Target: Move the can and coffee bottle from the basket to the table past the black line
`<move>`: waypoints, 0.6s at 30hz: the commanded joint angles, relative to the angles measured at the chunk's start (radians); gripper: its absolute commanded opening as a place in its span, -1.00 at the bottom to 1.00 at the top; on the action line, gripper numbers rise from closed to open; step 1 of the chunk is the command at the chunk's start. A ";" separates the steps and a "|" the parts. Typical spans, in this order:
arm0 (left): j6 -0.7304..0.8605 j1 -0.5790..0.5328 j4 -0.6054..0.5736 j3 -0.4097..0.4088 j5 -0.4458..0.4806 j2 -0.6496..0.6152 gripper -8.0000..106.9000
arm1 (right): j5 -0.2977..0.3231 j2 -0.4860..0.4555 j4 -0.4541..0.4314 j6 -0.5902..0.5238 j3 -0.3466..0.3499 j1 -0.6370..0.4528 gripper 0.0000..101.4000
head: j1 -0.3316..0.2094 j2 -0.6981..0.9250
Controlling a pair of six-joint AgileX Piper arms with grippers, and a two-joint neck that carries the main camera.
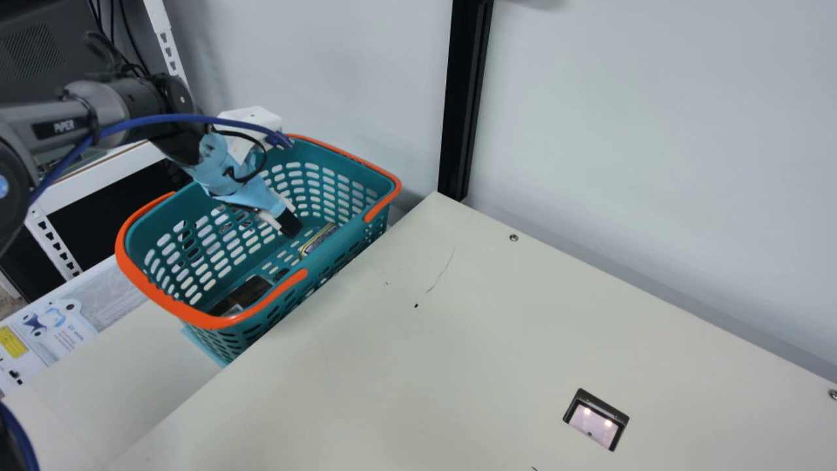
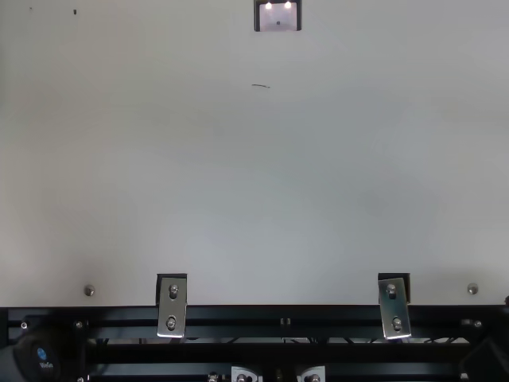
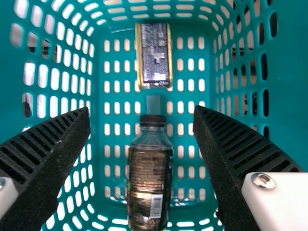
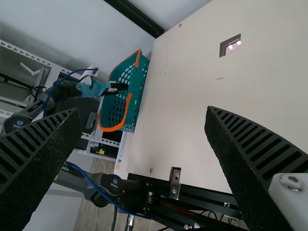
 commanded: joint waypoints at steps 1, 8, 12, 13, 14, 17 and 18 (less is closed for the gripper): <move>-0.036 -0.006 0.025 -0.019 0.010 0.023 0.71 | 0.000 0.000 0.000 0.000 0.000 0.000 1.00 | -0.033 0.020; -0.178 -0.043 0.140 -0.125 0.079 0.133 0.71 | 0.000 0.000 0.000 0.000 0.000 0.000 1.00 | -0.033 0.020; -0.235 -0.065 0.186 -0.203 0.129 0.202 0.71 | 0.000 0.000 0.000 0.000 0.000 0.000 1.00 | -0.033 0.020; -0.244 -0.069 0.193 -0.220 0.139 0.217 0.71 | 0.000 0.000 0.000 0.000 0.000 0.000 1.00 | -0.033 0.020; -0.251 -0.074 0.199 -0.239 0.149 0.233 0.71 | 0.000 0.000 0.000 0.000 0.000 0.000 1.00 | -0.033 0.020; -0.256 -0.084 0.199 -0.286 0.164 0.275 0.71 | 0.000 0.000 0.000 0.000 0.000 0.000 1.00 | -0.033 0.020; -0.255 -0.087 0.196 -0.301 0.165 0.288 0.71 | 0.000 0.000 0.000 0.000 0.000 0.000 1.00 | -0.033 0.020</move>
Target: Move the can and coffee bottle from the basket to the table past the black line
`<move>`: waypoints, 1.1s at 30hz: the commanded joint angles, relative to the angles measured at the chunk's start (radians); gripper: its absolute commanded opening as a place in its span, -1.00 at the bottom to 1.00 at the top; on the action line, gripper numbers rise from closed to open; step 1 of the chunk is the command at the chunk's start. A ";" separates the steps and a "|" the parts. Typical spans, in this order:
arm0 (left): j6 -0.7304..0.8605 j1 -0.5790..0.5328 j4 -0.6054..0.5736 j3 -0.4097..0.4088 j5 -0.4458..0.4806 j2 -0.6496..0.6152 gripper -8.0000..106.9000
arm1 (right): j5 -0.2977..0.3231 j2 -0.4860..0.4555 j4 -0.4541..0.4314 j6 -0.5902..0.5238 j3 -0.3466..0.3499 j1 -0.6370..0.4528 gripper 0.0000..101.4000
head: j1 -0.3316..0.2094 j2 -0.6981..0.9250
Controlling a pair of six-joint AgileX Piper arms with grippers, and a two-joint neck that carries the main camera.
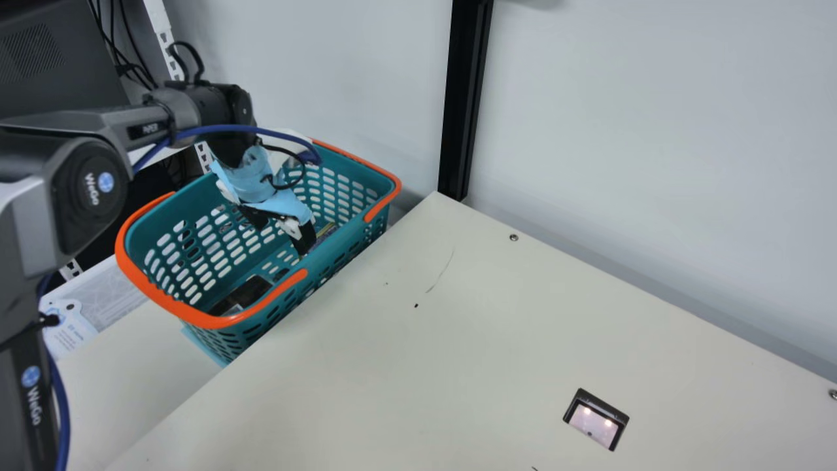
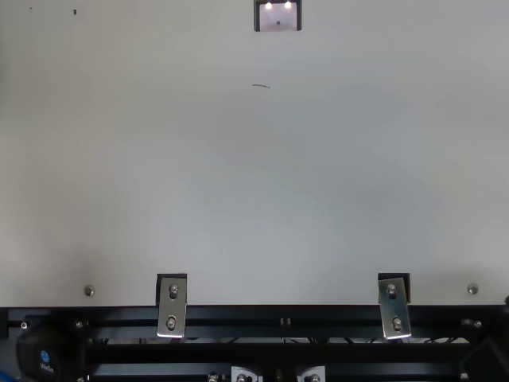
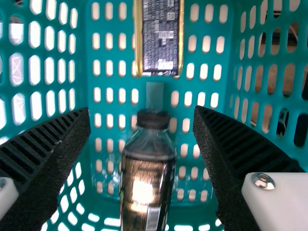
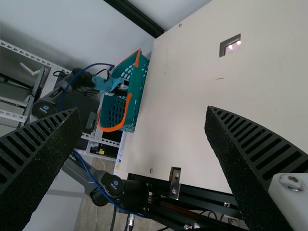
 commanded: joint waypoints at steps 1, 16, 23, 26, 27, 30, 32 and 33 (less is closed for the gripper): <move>0.003 -0.006 -0.007 -0.035 0.000 0.030 0.71 | 0.000 0.000 0.000 0.000 0.000 0.000 1.00 | -0.027 0.020; 0.023 -0.031 -0.040 -0.105 -0.082 0.171 0.71 | 0.000 0.000 0.000 0.000 0.000 0.000 1.00 | -0.027 0.020; 0.023 -0.032 -0.052 -0.160 -0.103 0.249 0.71 | 0.000 0.000 0.000 0.000 0.000 0.000 1.00 | -0.027 0.020; 0.024 -0.032 -0.058 -0.196 -0.098 0.283 0.71 | 0.000 0.000 0.000 0.000 0.000 0.000 1.00 | -0.027 0.020; 0.024 -0.032 -0.060 -0.208 -0.096 0.293 0.71 | 0.000 0.000 0.000 0.000 0.000 0.000 1.00 | -0.027 0.020; 0.026 -0.032 -0.067 -0.251 -0.079 0.324 0.71 | 0.000 0.000 0.000 0.000 0.000 0.000 1.00 | -0.027 0.020; 0.028 -0.032 -0.070 -0.279 -0.065 0.344 0.71 | 0.000 0.000 0.000 0.000 0.000 0.000 1.00 | -0.027 0.020; 0.029 -0.032 -0.071 -0.290 -0.060 0.352 0.71 | 0.000 0.000 0.000 0.000 0.000 0.000 1.00 | -0.027 0.020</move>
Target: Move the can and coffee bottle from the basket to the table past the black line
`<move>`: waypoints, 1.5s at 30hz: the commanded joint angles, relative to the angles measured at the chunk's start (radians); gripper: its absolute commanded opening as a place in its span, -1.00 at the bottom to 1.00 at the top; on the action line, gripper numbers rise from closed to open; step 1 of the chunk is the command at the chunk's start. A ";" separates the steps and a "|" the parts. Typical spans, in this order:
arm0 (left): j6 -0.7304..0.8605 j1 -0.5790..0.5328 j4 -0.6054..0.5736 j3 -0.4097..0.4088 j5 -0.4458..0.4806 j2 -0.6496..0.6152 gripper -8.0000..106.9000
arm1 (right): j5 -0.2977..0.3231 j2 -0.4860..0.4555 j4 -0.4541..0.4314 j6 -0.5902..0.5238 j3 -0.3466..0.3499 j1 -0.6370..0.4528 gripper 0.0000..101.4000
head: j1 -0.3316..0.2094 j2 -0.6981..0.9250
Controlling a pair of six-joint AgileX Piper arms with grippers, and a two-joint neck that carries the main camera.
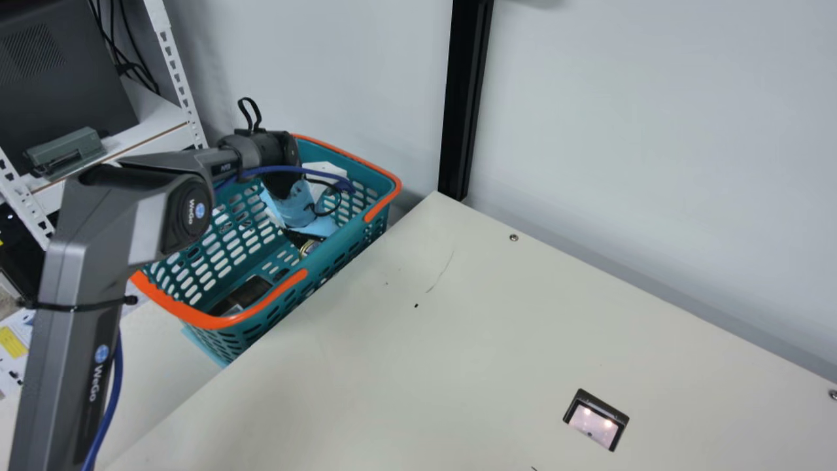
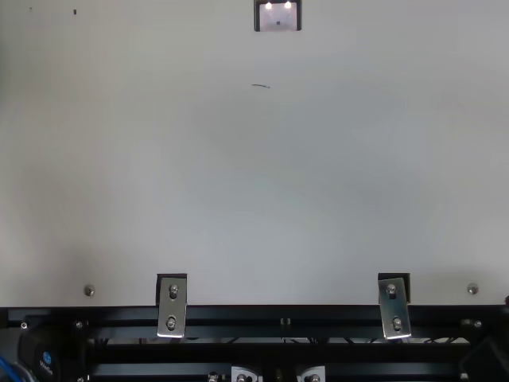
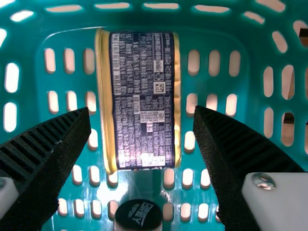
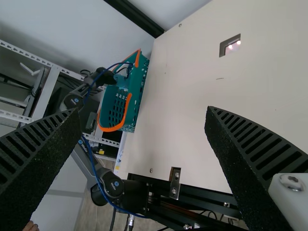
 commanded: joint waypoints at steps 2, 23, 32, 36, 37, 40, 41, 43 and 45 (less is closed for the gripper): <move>0.004 -0.001 -0.004 -0.038 0.020 0.029 -0.68 | 0.000 0.000 0.000 0.000 0.000 0.000 1.00 | -0.027 0.020; -0.038 0.059 -0.046 0.288 -0.071 -0.332 -0.68 | 0.000 0.000 0.000 0.000 0.000 0.000 1.00 | -0.027 0.020; -0.051 0.087 -0.151 0.420 0.007 -0.609 -0.68 | 0.000 0.000 0.000 0.000 0.000 0.000 1.00 | -0.027 0.020; -0.069 0.083 -0.144 0.430 0.036 -0.615 -0.68 | 0.000 0.000 0.000 0.000 0.000 0.000 1.00 | -0.027 0.020; -0.072 0.083 -0.140 0.430 0.056 -0.636 -0.68 | 0.000 0.000 0.000 0.000 0.000 0.000 1.00 | -0.027 0.020; -0.072 0.085 -0.140 0.430 0.055 -0.661 -0.68 | 0.000 0.000 0.000 0.000 0.000 0.000 1.00 | -0.027 0.020; -0.072 0.085 -0.140 0.430 0.055 -0.661 -0.68 | 0.000 0.000 0.000 0.000 0.000 0.000 1.00 | -0.027 0.020; -0.072 0.085 -0.140 0.430 0.057 -0.661 -0.68 | 0.000 0.000 0.000 0.000 0.000 0.000 1.00 | -0.027 0.020; -0.072 0.085 -0.140 0.430 0.055 -0.661 -0.68 | 0.000 0.000 0.000 0.000 0.000 0.000 1.00 | -0.027 0.020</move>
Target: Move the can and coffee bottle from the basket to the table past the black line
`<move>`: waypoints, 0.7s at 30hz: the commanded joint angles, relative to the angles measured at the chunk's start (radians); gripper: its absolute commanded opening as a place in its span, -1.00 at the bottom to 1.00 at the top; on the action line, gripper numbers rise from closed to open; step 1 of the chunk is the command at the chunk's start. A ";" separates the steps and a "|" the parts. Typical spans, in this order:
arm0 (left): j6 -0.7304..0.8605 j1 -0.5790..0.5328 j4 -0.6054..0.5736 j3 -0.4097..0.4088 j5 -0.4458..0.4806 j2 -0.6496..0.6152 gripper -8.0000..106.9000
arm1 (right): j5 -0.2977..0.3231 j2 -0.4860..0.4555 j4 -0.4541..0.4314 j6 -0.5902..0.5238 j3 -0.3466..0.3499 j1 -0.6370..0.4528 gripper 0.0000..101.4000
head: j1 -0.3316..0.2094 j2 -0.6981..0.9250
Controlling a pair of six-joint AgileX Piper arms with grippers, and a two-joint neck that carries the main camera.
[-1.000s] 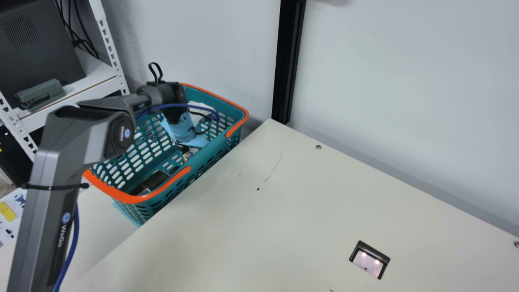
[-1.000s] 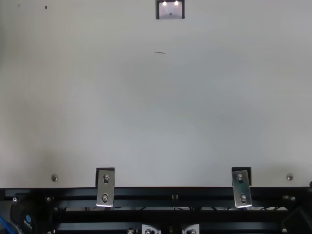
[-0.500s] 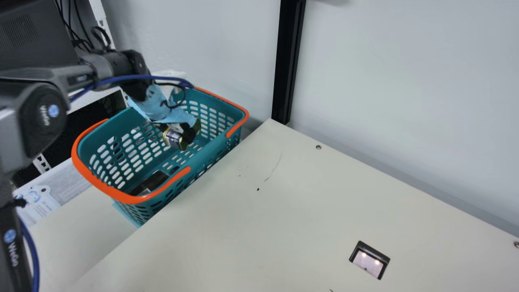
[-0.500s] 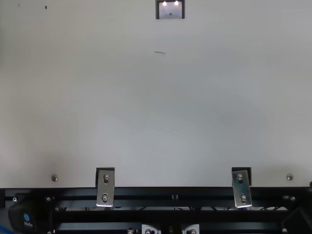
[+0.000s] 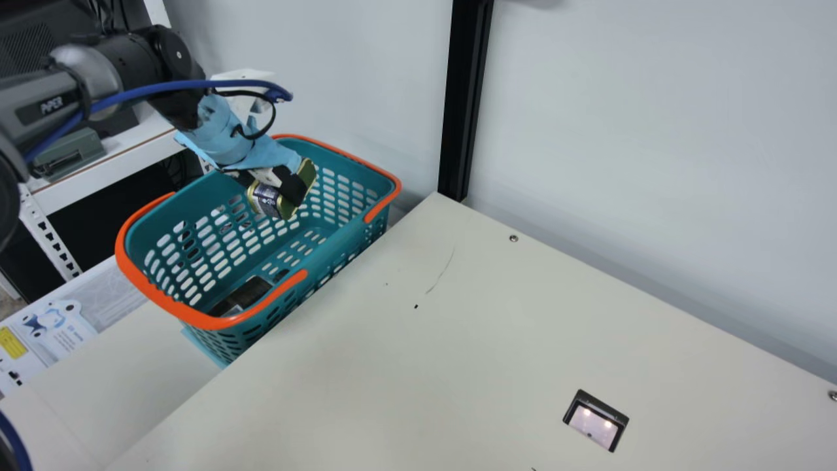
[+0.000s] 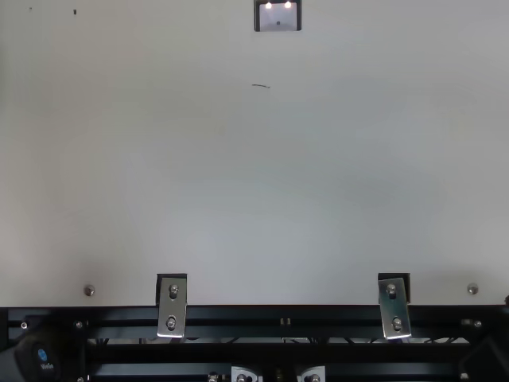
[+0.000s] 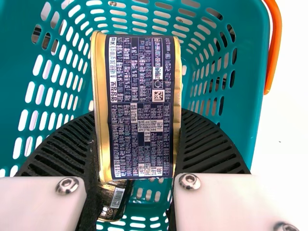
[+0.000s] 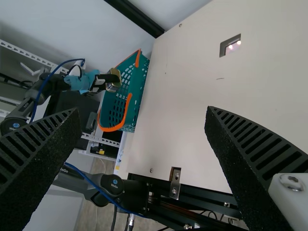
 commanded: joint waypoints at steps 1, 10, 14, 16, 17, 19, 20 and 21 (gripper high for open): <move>0.000 0.000 0.000 0.000 0.000 0.000 -0.68 | 0.000 0.000 0.000 0.000 0.000 0.000 1.00 | -0.027 0.020; 0.010 0.000 -0.159 0.054 -0.044 -0.123 -0.68 | 0.000 0.000 0.000 0.000 0.000 0.000 1.00 | -0.027 0.020; 0.028 0.003 -0.283 0.114 -0.069 -0.221 -0.68 | 0.000 0.000 0.000 0.000 0.000 0.000 1.00 | -0.027 0.020; 0.039 0.005 -0.345 0.144 -0.072 -0.269 -0.68 | 0.000 0.000 0.000 0.000 0.000 0.000 1.00 | -0.027 0.020; 0.044 0.006 -0.375 0.159 -0.071 -0.294 -0.68 | 0.000 0.000 0.000 0.000 0.000 0.000 1.00 | -0.027 0.020; 0.052 0.009 -0.435 0.187 -0.059 -0.340 -0.68 | 0.000 0.000 0.000 0.000 0.000 0.000 1.00 | -0.027 0.020; 0.053 0.011 -0.464 0.200 -0.049 -0.362 -0.68 | 0.000 0.000 0.000 0.000 0.000 0.000 1.00 | -0.027 0.020; 0.053 0.014 -0.494 0.213 -0.036 -0.384 -0.68 | 0.000 0.000 0.000 0.000 0.000 0.000 1.00 | -0.027 0.020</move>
